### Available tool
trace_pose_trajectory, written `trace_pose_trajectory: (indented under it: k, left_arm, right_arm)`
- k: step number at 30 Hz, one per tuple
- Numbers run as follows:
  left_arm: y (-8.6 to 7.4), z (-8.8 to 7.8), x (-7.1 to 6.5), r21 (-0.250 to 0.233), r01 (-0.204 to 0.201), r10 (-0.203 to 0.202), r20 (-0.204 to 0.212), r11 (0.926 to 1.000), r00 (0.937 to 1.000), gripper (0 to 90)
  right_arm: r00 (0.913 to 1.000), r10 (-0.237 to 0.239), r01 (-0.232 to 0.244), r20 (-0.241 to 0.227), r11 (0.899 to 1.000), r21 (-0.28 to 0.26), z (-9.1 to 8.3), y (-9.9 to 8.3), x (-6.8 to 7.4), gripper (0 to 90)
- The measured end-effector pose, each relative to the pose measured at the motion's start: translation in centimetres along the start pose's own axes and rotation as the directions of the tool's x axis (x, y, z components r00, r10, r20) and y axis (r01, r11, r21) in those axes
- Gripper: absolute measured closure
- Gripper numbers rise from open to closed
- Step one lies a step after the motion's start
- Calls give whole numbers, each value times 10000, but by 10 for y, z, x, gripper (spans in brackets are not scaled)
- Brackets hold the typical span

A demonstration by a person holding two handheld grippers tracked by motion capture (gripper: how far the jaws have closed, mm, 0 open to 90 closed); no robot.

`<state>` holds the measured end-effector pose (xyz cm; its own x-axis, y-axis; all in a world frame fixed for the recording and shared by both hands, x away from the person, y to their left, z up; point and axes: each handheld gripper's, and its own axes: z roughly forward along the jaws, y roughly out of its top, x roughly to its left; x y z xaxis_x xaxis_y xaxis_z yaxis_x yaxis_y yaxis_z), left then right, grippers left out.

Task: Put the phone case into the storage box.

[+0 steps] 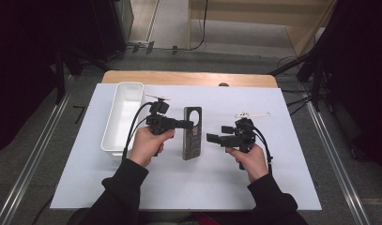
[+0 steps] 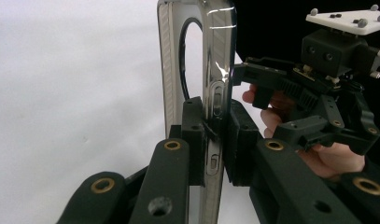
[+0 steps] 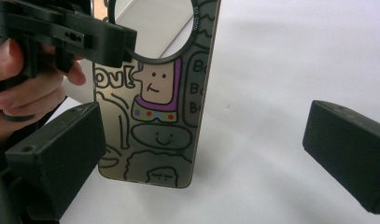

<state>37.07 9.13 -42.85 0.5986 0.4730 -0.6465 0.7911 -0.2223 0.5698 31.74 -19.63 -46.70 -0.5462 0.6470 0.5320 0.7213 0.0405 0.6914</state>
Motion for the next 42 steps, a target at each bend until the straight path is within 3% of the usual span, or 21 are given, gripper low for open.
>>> trace_pose_trajectory:
  k: [15,32,42]
  left_arm:
    - [-12,-2,-5,48,-380,378,361,9993,9986,801]
    - [-22,-1,-12,38,-1094,1087,875,9940,9902,801]
    - [-23,-1,-12,89,-1101,1079,1349,9939,9850,800]
  right_arm:
    - [10000,53,-53,-41,9999,-111,-4,2,-2,0]
    - [9995,-84,72,-314,9993,-373,-6,8,-1,0]
    - [9981,-235,203,-570,9982,-569,-6,12,2,0]
